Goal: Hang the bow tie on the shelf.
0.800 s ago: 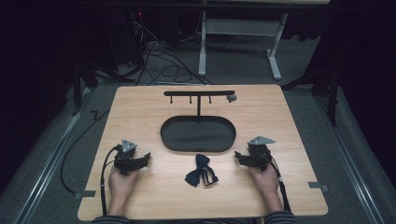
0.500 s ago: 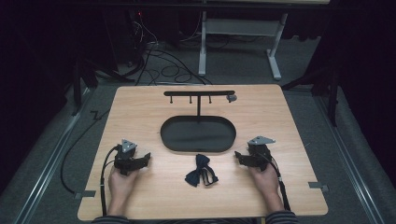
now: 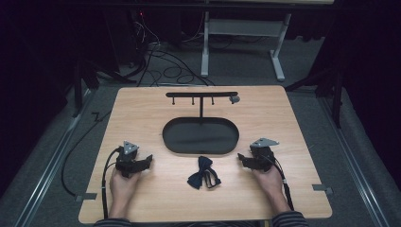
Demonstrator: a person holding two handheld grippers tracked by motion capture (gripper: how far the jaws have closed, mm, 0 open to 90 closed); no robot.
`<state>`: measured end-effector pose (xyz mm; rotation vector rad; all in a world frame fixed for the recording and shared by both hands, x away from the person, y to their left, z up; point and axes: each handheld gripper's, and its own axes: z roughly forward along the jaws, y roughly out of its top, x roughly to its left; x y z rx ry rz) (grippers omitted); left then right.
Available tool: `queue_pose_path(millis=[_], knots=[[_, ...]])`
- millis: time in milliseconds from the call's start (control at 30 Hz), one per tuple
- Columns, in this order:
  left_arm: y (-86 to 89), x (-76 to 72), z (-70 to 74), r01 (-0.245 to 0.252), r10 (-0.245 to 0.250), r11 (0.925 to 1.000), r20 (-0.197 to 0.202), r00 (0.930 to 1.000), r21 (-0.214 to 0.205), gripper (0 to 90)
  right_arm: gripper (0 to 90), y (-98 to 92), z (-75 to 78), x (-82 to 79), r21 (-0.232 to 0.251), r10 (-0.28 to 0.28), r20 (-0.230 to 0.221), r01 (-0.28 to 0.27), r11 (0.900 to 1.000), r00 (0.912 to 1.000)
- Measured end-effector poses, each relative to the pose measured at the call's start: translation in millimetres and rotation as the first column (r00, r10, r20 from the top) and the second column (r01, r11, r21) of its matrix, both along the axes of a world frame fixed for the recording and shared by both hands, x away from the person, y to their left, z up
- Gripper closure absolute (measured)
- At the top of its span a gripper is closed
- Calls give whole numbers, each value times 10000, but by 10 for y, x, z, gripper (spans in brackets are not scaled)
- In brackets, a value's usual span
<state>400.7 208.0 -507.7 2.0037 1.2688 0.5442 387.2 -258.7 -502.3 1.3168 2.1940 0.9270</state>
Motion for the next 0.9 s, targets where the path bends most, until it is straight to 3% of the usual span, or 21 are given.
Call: queue_pose_path(millis=[233, 467, 567, 900], knots=[[1, 2, -1, 59, -59, 10000, 1, 10000, -10, 295, 365, 14, -1, -10, 5, -79, 2, 79, 10000, 10000], [-3, 3, -4, 57, -57, 10000, 48, 10000, -17, 295, 472, 31, 4, -61, 105, -236, 131, 235, 9997, 9996], [-3, 3, -4, 57, -57, 10000, 48, 10000, -26, 294, 510, 52, 43, -181, 471, -3, 460, -18, 9989, 9989], [-3, 3, -5, 66, -65, 10000, 46, 10000, -28, 292, 515, 120, 222, -463, 1071, 234, 315, -266, 9939, 9992]])
